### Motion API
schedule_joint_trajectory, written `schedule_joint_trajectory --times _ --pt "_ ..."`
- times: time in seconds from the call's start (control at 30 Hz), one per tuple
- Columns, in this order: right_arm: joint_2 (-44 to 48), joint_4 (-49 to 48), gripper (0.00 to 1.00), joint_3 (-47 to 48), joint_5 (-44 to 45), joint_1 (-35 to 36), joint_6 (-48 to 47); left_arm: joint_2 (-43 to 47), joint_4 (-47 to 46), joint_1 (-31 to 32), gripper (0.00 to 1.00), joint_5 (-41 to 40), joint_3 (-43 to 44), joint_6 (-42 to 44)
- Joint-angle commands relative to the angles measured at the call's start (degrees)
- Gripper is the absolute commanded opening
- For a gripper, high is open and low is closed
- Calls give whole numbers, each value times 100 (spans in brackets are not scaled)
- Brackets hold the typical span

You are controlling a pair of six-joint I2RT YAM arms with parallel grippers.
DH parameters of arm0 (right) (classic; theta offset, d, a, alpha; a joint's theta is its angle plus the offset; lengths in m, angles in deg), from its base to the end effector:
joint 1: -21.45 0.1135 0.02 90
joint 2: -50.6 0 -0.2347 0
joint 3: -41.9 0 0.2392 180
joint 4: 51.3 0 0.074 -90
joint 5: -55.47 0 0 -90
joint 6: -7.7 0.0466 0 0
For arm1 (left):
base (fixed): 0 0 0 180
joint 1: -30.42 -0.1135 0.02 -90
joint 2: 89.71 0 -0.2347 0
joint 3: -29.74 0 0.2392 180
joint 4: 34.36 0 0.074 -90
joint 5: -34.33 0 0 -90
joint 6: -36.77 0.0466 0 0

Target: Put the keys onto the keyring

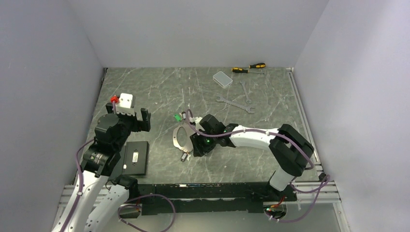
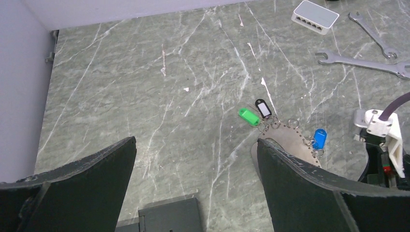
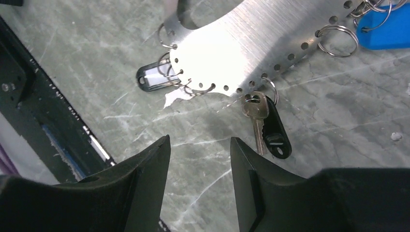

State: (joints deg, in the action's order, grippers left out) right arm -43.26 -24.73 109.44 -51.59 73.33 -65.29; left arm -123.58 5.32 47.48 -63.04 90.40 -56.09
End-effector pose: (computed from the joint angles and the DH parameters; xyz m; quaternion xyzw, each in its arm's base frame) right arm 0.1879 0.2615 0.1471 -0.3259 0.8803 0.2940 0.1800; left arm 0.1507 -0.0400 0.3253 0.0567 0.7794 -0.0581 0.6213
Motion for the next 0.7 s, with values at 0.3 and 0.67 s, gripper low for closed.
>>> schedule_joint_trajectory --times 0.3,0.67 --pt "433 -766 52 -848 890 -975 -154 27 -96 -36 99 26 54 -108" --pt "3023 -242 58 -1102 2418 -1066 -635 -18 -97 -45 100 87 37 -102"
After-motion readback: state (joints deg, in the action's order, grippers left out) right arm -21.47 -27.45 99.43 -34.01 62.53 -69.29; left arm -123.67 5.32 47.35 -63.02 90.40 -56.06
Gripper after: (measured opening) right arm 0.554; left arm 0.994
